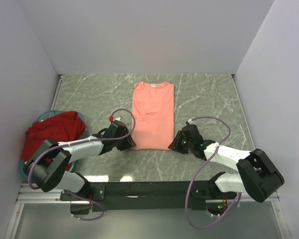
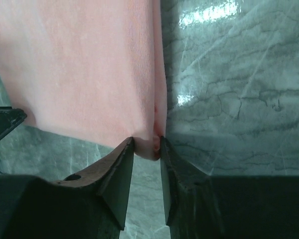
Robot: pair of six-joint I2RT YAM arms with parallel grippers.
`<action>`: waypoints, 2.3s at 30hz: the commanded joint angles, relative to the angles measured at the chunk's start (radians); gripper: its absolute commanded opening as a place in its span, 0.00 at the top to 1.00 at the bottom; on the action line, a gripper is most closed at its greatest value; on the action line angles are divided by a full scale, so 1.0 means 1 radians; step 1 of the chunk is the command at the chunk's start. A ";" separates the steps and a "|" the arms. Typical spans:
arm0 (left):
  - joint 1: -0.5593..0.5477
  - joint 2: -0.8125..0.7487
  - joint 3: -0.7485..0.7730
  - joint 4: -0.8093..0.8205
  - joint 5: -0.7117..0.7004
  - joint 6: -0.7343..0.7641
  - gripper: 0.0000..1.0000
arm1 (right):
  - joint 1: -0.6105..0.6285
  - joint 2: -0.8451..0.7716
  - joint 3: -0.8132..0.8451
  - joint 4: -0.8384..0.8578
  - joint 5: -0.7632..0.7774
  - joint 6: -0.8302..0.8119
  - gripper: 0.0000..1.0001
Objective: Fold and stack the t-shirts
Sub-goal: Fold the tshirt
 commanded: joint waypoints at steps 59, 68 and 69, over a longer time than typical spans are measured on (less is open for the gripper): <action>-0.020 -0.368 0.187 -0.360 -0.020 -0.007 0.99 | 0.036 -0.201 0.395 -0.419 0.046 -0.138 1.00; 0.140 -0.156 0.420 -0.370 0.072 0.098 0.99 | -0.105 0.033 0.618 -0.408 -0.032 -0.219 1.00; 0.150 -0.139 0.436 -0.370 0.080 0.112 0.99 | -0.115 0.063 0.632 -0.400 -0.041 -0.222 1.00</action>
